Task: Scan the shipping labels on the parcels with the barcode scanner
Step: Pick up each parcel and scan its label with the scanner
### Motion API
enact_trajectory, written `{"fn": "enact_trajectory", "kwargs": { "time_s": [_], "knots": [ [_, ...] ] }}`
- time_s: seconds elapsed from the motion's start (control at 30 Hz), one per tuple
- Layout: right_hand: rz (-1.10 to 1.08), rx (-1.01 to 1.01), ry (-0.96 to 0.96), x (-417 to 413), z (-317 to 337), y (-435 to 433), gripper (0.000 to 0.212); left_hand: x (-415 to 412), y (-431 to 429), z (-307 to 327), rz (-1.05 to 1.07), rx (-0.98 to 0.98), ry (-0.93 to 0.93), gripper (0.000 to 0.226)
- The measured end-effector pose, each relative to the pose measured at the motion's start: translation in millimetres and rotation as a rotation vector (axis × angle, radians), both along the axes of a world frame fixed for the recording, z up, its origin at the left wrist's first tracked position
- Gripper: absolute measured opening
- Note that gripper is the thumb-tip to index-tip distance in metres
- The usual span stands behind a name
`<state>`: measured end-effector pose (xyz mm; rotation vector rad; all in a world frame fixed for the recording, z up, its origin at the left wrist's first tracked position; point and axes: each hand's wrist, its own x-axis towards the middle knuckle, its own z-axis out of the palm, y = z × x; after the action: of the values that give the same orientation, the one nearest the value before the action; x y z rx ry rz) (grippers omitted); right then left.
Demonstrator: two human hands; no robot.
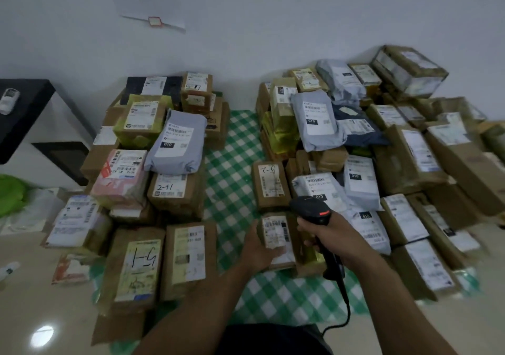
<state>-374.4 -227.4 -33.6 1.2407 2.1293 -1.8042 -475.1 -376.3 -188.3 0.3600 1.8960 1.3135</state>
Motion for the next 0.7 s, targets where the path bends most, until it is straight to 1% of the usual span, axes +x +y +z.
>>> {"fn": "enact_trajectory", "kwargs": {
  "time_s": [0.03, 0.07, 0.17, 0.23, 0.33, 0.37, 0.43, 0.5, 0.57, 0.67, 0.7],
  "knots": [
    [-0.006, 0.003, -0.003, 3.6, -2.9, -0.8, 0.016, 5.4, -0.7, -4.6, -0.014, 0.051, -0.049, 0.081],
    [-0.013, 0.003, -0.001, 6.8, -5.1, -1.0, 0.016, 9.9, -1.2, -7.3, -0.025, 0.094, -0.081, 0.089],
    [-0.026, 0.001, 0.001, 13.0, -10.6, -0.9, 0.017, 16.8, -4.2, -6.0, -0.015, 0.134, -0.208, 0.095],
    [-0.013, 0.015, -0.01, 14.9, -15.4, 0.4, 0.018, 18.8, -9.8, -13.1, -0.02, 0.041, -0.273, 0.107],
    [0.006, 0.011, -0.024, 16.4, -20.8, -1.0, 0.015, 25.2, -19.2, -23.5, -0.104, -0.076, -0.34, 0.154],
    [0.011, 0.004, -0.026, 17.1, -22.2, -2.1, 0.014, 28.9, -20.6, -26.4, -0.112, -0.071, -0.358, 0.157],
    [0.014, -0.009, -0.029, 18.2, -24.3, -3.7, 0.013, 33.5, -21.7, -27.9, -0.093, -0.037, -0.398, 0.154],
    [0.007, -0.005, -0.033, 19.3, -27.0, -3.2, 0.013, 34.0, -21.3, -25.0, -0.043, 0.019, -0.402, 0.145],
    [0.005, 0.009, -0.036, 19.1, -29.9, -1.9, 0.015, 29.7, -22.5, -14.7, 0.027, 0.112, -0.377, 0.125],
    [-0.002, 0.031, 0.0, 15.2, -28.7, -0.3, 0.019, 11.8, -25.3, 10.9, 0.097, 0.126, -0.272, 0.083],
    [-0.005, 0.04, 0.013, 13.1, -26.8, -0.2, 0.021, 3.8, -26.7, 20.2, 0.104, 0.14, -0.225, 0.074]
  ]
}}
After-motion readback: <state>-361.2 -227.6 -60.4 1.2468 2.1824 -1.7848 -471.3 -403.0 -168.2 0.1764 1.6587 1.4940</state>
